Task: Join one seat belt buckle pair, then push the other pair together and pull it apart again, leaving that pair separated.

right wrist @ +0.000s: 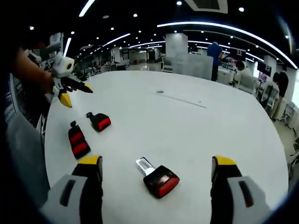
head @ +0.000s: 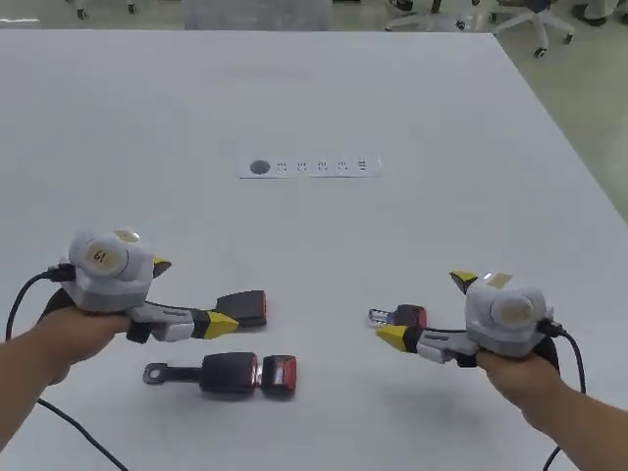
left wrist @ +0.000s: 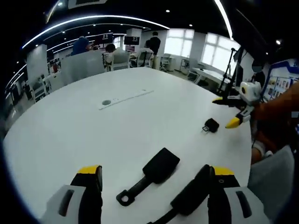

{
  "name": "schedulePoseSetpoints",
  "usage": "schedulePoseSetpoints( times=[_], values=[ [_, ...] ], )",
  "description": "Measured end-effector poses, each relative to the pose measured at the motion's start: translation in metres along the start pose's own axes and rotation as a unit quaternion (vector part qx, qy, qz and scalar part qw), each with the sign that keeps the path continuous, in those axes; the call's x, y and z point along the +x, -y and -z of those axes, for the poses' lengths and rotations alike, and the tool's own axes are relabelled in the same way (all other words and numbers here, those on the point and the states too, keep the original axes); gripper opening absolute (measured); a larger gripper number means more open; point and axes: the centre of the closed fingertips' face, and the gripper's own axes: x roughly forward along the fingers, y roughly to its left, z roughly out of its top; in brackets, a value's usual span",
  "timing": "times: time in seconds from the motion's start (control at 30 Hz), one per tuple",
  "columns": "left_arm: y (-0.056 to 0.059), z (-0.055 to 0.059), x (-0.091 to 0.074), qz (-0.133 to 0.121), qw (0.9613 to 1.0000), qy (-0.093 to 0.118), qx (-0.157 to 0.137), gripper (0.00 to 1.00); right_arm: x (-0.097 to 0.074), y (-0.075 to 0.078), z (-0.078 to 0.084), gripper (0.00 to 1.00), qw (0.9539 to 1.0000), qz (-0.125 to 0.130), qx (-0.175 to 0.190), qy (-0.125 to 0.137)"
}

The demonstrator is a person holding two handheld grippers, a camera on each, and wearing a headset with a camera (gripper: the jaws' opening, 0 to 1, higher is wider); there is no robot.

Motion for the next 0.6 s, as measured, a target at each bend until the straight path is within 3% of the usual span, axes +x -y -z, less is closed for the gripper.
schedulePoseSetpoints(
  times=[0.2, 0.4, 0.5, 0.6],
  values=[
    [0.008, 0.006, -0.027, -0.023, 0.9985, 0.039, -0.029, 1.0, -0.012, -0.026, -0.002, 0.99, 0.9999, 0.009, 0.001, 0.007],
    [0.019, 0.017, -0.048, -0.028, 0.9973, 0.058, -0.036, 1.0, -0.029, -0.047, -0.005, 1.0, 0.9997, 0.018, -0.005, 0.015],
    [0.024, 0.025, -0.061, -0.029, 0.9961, 0.071, -0.043, 1.0, -0.036, -0.053, -0.004, 1.0, 0.9996, 0.021, -0.004, 0.019],
    [0.025, 0.041, -0.073, -0.035, 0.995, 0.077, -0.053, 1.0, -0.046, -0.061, -0.001, 1.0, 0.9995, 0.024, -0.007, 0.019]
  ],
)
